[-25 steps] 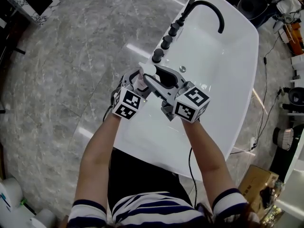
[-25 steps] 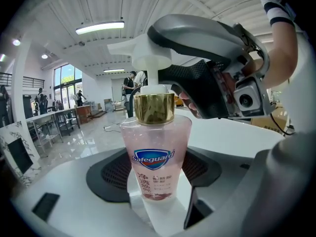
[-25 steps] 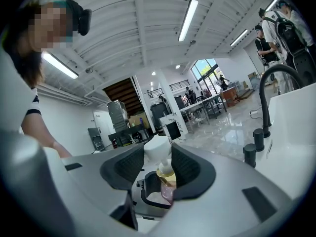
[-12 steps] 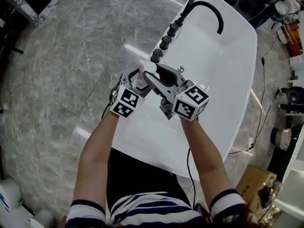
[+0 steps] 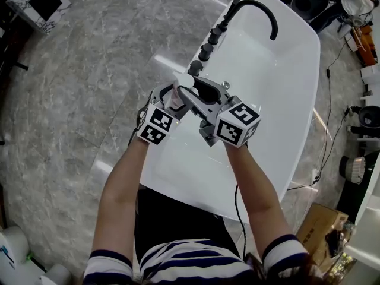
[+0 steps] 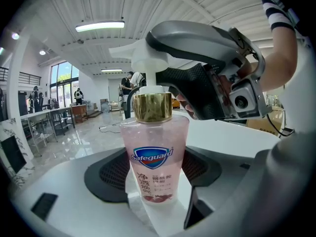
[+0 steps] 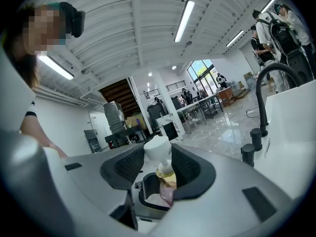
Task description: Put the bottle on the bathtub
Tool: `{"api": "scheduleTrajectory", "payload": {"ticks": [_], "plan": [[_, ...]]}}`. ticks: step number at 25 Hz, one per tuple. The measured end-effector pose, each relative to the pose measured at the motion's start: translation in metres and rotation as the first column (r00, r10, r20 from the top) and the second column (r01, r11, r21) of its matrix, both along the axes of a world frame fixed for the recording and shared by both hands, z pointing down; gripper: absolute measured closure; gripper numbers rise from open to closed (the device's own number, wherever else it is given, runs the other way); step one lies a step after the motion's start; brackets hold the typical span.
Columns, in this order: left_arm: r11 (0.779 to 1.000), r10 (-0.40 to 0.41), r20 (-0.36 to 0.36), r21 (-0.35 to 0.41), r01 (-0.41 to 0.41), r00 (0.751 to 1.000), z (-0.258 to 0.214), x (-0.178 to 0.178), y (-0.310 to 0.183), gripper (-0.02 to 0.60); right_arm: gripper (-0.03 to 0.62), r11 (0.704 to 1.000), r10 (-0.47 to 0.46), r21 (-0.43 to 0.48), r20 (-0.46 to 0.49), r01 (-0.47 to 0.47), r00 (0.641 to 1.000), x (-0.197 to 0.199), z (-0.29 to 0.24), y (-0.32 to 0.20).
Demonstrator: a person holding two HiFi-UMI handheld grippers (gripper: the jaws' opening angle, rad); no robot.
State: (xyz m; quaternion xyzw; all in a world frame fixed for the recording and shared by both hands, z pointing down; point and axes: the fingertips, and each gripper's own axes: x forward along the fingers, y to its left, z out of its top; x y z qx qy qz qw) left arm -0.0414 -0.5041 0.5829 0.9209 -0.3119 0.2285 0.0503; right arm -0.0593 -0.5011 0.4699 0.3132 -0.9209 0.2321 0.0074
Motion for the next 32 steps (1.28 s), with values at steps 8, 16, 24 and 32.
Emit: {"api": "scheduleTrajectory", "payload": {"ticks": [8, 16, 24, 32], "plan": [[0.999, -0.024, -0.023, -0.021, 0.024, 0.999, 0.001, 0.001, 0.001, 0.259, 0.405, 1.0, 0.006, 0.002, -0.003, -0.006, 1.0, 0.002, 0.0, 0.0], [0.998, -0.051, -0.06, -0.05, 0.048, 0.997, -0.004, -0.009, 0.008, 0.259, 0.405, 1.0, 0.012, 0.01, -0.03, -0.012, 0.999, 0.002, 0.0, 0.001], [0.991, -0.104, -0.122, -0.092, 0.093, 0.987, -0.012, -0.016, 0.019, 0.261, 0.405, 0.999, 0.048, 0.001, -0.046, -0.048, 0.998, 0.008, 0.001, 0.005], [0.986, -0.126, -0.172, -0.132, 0.103, 0.977, -0.028, -0.03, 0.036, 0.261, 0.405, 0.994, 0.102, -0.02, -0.059, -0.104, 0.993, 0.019, 0.003, 0.019]]}}
